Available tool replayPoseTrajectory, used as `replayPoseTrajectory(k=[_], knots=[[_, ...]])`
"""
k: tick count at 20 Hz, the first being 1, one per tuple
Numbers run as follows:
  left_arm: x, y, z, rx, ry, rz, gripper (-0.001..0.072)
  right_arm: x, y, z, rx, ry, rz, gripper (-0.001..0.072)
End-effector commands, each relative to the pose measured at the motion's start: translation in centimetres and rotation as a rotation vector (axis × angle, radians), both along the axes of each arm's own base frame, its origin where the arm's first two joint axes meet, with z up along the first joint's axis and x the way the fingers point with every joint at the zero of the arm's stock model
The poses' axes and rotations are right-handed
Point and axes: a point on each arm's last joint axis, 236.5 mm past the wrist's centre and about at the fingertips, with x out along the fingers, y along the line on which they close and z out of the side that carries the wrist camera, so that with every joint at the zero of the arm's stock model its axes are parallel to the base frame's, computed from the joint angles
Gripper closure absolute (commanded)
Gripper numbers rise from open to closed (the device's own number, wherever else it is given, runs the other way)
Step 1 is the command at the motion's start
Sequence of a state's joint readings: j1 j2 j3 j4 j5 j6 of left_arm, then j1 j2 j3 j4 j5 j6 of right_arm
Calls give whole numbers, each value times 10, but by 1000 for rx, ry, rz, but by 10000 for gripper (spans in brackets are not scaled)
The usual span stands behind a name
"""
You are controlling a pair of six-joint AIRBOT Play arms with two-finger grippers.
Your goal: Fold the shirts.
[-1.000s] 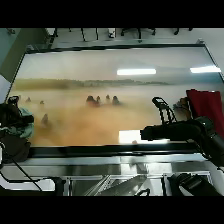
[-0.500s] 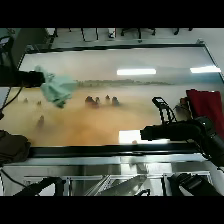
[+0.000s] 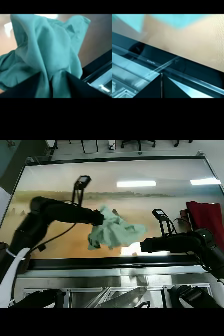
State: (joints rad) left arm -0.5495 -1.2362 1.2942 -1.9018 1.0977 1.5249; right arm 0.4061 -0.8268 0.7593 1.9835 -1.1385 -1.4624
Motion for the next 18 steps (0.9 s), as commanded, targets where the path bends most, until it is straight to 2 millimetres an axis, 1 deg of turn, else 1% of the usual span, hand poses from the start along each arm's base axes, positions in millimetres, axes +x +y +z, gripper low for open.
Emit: replayPoseTrajectory(k=[1,2,3,4,5,6,7,8,9,10,11,13,15,16,18], knots=[[-13,-29,-34,-15,131,16,28,-5,-3,-1,-10,23,7,690],[-10,-30,-29,-27,152,19,27,-4,-6,1,-11,28,-1,687],[-6,-26,-18,-36,169,22,28,0,-12,6,-11,30,-20,683],[-2,-17,-6,-35,173,29,27,5,-19,15,-11,22,-37,683],[1,-3,7,-30,171,41,28,13,-29,25,-12,-2,-53,682],[4,17,21,-25,170,69,27,21,-41,33,-11,-18,-91,680],[3,36,28,-23,172,100,27,27,-56,37,-13,-23,-141,514],[1,56,30,-19,178,135,28,31,-69,37,-21,-25,-173,194],[-4,76,26,-17,190,177,28,32,-81,33,-38,-15,-184,131],[-11,92,16,-14,209,217,27,33,-90,27,-48,0,-194,131],[-24,103,-1,-11,236,249,28,33,-96,18,-56,23,-206,131],[-52,110,-47,-1,282,278,28,31,-100,-10,-64,85,-218,131],[-79,107,-97,-1,306,297,28,30,-93,-40,-39,144,-212,132],[-89,99,-116,-35,321,315,28,35,-90,-49,-24,164,-209,131],[-99,88,-142,-94,355,361,28,48,-86,-65,7,199,-240,132]])
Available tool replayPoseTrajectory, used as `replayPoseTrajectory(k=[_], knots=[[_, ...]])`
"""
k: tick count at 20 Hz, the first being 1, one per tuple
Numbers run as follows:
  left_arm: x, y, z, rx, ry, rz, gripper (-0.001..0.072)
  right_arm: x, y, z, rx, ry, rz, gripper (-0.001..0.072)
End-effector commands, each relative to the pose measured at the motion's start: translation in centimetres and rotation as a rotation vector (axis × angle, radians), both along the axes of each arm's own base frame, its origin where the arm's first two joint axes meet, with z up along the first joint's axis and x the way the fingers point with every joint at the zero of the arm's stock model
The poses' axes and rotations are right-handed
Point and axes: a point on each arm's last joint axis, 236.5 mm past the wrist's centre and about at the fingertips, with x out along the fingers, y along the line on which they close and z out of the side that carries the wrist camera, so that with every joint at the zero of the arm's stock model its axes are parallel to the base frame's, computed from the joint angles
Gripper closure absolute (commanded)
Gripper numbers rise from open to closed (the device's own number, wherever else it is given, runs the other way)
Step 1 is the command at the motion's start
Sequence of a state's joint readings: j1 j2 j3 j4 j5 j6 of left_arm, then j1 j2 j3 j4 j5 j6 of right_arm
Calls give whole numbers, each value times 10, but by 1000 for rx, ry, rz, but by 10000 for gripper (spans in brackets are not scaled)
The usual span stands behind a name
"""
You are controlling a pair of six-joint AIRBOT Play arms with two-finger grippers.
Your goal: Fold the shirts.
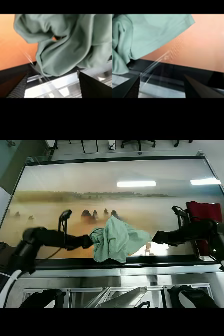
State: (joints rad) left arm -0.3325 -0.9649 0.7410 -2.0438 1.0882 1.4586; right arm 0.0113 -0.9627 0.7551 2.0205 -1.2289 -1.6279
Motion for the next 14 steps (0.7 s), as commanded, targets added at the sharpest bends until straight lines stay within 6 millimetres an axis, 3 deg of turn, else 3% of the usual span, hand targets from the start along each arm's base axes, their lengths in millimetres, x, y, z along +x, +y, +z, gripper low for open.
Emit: replayPoseTrajectory(k=[1,4,8,9,10,11,12,13,14], knots=[[-21,-11,-51,-63,21,94,28,17,8,-36,65,70,-46,132],[-33,-26,-76,-43,61,62,30,16,27,-68,152,183,-43,134],[-25,-46,-91,-12,97,16,50,29,39,-91,218,214,-100,134],[-23,-51,-94,-4,108,-2,158,32,38,-96,214,215,-109,134],[-24,-54,-97,7,125,-19,342,33,38,-101,211,218,-119,134],[-26,-56,-101,15,149,-30,473,35,38,-106,216,223,-126,135],[-29,-56,-104,23,173,-45,484,36,40,-108,226,224,-129,135],[-31,-57,-105,28,188,-68,553,39,43,-110,238,216,-133,139],[-29,-58,-103,26,182,-82,690,45,47,-111,245,194,-135,226]])
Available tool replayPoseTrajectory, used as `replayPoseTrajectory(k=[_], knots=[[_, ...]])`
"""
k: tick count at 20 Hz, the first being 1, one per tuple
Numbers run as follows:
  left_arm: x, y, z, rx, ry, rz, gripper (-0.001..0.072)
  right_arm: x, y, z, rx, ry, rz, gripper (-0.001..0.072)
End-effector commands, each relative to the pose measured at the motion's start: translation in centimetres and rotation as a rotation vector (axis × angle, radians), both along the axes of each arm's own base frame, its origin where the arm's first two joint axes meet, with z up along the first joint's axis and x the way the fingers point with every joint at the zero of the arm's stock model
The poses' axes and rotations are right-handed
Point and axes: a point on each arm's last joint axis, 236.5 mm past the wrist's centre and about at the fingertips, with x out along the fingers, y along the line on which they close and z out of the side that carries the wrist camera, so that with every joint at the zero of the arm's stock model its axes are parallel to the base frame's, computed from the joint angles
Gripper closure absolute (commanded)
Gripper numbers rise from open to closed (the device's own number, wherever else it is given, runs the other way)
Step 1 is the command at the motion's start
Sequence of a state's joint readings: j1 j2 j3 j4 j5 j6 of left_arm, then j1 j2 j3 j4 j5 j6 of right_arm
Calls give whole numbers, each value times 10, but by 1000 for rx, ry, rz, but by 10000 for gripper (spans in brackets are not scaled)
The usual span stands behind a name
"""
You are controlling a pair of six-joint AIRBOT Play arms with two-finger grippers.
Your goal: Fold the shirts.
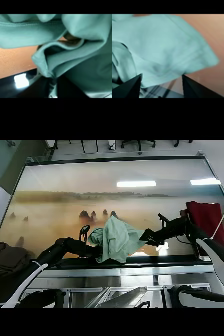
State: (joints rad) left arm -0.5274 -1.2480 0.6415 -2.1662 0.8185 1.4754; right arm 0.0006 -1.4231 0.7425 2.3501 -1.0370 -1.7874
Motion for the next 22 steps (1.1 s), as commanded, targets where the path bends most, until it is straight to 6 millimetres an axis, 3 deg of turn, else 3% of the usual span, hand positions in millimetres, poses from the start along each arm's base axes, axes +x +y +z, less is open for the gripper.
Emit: replayPoseTrajectory(k=[1,3,4,5,7,9,10,12,14,15,17,19,20,22], knots=[[2,-6,0,3,18,-45,691,19,5,-14,-3,-63,-26,347],[13,-11,15,-21,-33,-40,691,33,8,-19,-44,-127,-44,397],[17,-13,23,-33,-60,-41,691,41,8,-21,-67,-162,-53,588],[21,-12,32,-36,-96,-46,692,49,9,-21,-84,-194,-62,693],[24,-4,52,-31,-159,-60,692,62,8,-11,-85,-235,-66,694],[33,9,81,-57,-221,-22,692,82,6,22,-62,-309,-65,694],[42,21,100,-76,-269,22,692,96,3,53,-45,-373,-72,695],[60,53,146,-109,-382,129,693,122,-13,137,-22,-556,-95,695],[73,88,209,-129,-534,213,693,134,-36,251,-26,-809,-132,695],[77,105,253,-130,-657,231,693,129,-48,313,-39,-949,-152,695],[73,134,346,-135,-894,302,693,98,-66,429,-93,-1222,-182,695],[52,155,440,-134,-1134,364,693,47,-72,524,-169,-1475,-187,695],[35,162,485,-128,-1249,382,693,18,-71,564,-209,-1592,-183,695],[0,167,556,-115,-1436,396,693,-34,-71,621,-306,-1768,-186,695]])
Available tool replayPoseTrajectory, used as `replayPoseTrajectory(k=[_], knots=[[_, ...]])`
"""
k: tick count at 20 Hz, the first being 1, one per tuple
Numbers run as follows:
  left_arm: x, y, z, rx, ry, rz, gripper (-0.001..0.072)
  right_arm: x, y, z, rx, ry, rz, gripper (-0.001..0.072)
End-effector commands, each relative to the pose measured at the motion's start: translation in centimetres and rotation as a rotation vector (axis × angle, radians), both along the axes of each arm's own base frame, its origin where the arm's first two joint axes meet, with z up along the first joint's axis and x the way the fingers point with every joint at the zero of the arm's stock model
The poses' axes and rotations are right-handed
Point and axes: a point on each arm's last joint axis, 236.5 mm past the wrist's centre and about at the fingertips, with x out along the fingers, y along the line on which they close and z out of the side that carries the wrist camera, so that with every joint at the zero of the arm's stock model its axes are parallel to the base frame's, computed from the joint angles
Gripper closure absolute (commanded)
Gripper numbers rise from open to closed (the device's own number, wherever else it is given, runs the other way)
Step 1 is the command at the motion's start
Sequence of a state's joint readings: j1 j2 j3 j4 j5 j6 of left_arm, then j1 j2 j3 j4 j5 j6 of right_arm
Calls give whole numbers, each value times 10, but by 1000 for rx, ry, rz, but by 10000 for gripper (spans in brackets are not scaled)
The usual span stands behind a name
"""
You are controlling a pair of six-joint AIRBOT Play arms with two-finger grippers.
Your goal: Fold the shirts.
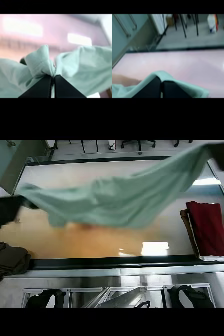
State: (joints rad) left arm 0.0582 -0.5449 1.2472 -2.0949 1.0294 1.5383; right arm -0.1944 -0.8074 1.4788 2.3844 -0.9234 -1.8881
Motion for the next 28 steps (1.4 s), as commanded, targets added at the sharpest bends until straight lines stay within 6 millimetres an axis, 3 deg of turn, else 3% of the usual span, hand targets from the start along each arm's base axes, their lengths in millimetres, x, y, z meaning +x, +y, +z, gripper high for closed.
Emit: replayPoseTrajectory(k=[1,2,4,6,7,8,10,13,17,19,20,22,23,25,27,28], knots=[[-71,14,127,60,-330,91,693,-101,-3,112,-157,-334,-114,695],[-82,13,147,78,-370,94,693,-115,-4,126,-185,-377,-142,695],[-87,10,165,119,-380,82,693,-126,-4,138,-202,-414,-157,695],[-69,9,156,162,-305,54,692,-115,-5,127,-195,-363,-145,694],[-52,10,139,173,-225,35,692,-104,-5,114,-196,-304,-127,694],[-33,12,116,179,-131,15,692,-88,-4,93,-206,-221,-98,694],[7,17,50,178,101,-30,692,-50,-5,39,-193,-7,-33,694],[54,24,-76,145,444,-94,692,3,-11,-75,-148,339,47,694],[69,12,-255,74,810,-161,692,49,-20,-255,-1,712,37,693],[66,5,-333,51,946,-159,692,56,-22,-353,60,882,-6,693],[64,4,-365,47,1004,-158,692,56,-23,-390,77,952,-23,693],[66,5,-410,33,1100,-152,692,57,-21,-445,118,1074,-31,693],[71,6,-423,27,1135,-152,692,61,-20,-460,150,1104,-35,693],[89,6,-431,24,1157,-165,692,74,-23,-471,183,1102,-67,693],[110,5,-424,28,1148,-185,692,82,-29,-468,183,1072,-89,683],[119,6,-418,37,1141,-200,692,83,-31,-462,182,1062,-89,574]])
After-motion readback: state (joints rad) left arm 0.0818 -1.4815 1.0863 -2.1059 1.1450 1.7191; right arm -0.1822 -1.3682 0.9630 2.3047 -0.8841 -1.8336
